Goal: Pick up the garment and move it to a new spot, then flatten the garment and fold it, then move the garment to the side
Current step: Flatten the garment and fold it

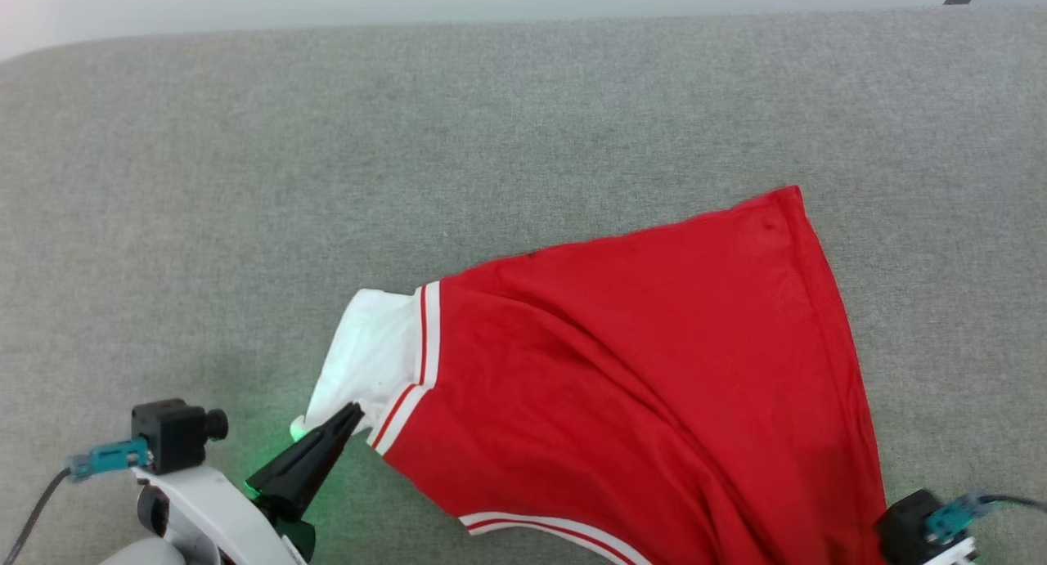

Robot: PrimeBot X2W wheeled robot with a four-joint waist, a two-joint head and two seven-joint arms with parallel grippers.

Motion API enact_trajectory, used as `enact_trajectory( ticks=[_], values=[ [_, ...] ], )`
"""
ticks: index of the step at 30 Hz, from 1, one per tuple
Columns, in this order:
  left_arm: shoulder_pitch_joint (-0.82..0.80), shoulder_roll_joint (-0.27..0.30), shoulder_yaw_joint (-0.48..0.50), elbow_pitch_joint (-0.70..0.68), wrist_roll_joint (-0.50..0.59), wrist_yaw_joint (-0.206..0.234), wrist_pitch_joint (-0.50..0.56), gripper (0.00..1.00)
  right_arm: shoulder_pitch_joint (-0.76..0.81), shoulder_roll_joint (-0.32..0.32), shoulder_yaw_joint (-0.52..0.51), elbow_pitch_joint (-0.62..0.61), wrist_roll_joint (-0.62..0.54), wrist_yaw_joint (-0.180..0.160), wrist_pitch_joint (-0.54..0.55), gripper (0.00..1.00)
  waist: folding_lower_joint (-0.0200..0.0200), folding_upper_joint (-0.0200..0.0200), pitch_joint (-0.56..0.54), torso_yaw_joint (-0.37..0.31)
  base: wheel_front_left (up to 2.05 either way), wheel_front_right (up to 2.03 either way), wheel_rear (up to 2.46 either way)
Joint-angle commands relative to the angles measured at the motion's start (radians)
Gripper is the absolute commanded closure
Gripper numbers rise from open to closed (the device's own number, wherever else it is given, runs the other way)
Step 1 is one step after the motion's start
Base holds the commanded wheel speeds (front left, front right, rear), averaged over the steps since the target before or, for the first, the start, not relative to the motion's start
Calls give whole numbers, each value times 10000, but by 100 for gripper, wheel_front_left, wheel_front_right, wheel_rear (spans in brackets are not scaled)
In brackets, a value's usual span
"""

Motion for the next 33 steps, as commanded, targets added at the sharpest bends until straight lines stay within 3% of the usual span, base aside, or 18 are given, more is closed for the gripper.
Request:
enact_trajectory(
  ticks=[1, 9, 12, 15, 18, 23, 27, 33],
  values=[
    [117, -38, 88, -8, 52, 26, 8, 100, -158, -172, -129, -155, -57, 0, -101, 0, 0, 0, -19, -28, 0, 0, 0],
    [121, -262, 125, -67, 262, 27, 8, 100, 226, -531, -2413, -2073, 479, 0, 647, 0, 0, 0, 118, 159, 0, 0, 0],
    [39, -352, 118, -66, 310, 27, 8, 100, -438, -578, -3434, -2717, 673, 0, 964, 0, 0, 0, 205, 271, 0, 0, 0],
    [-121, -496, 144, -51, 378, 26, 8, 100, -1785, -852, -3824, -2621, 417, 0, 687, 0, 0, 0, 330, 378, 0, 0, 0],
    [-298, -656, 96, -41, 456, 26, 8, 100, -3593, -862, -3402, -1665, -190, 0, -244, 0, 0, 0, 505, 513, 0, 0, 0],
    [-781, -928, -81, 18, 561, 26, 8, 100, -6070, -694, -1757, 769, -1091, -1, -1418, 0, 0, 0, 930, 829, 0, 0, 0],
    [-1160, -1102, -234, 73, 628, 27, 8, 100, -7413, -734, -578, 2608, -1343, 0, -1676, 0, 0, 0, 1308, 1054, 0, 0, 0],
    [-1633, -1366, -541, 244, 711, 27, 8, 100, -8396, -1112, 1017, 4430, -976, 0, -1594, 0, 0, 0, 1585, 1341, 0, 0, 0]
  ],
)
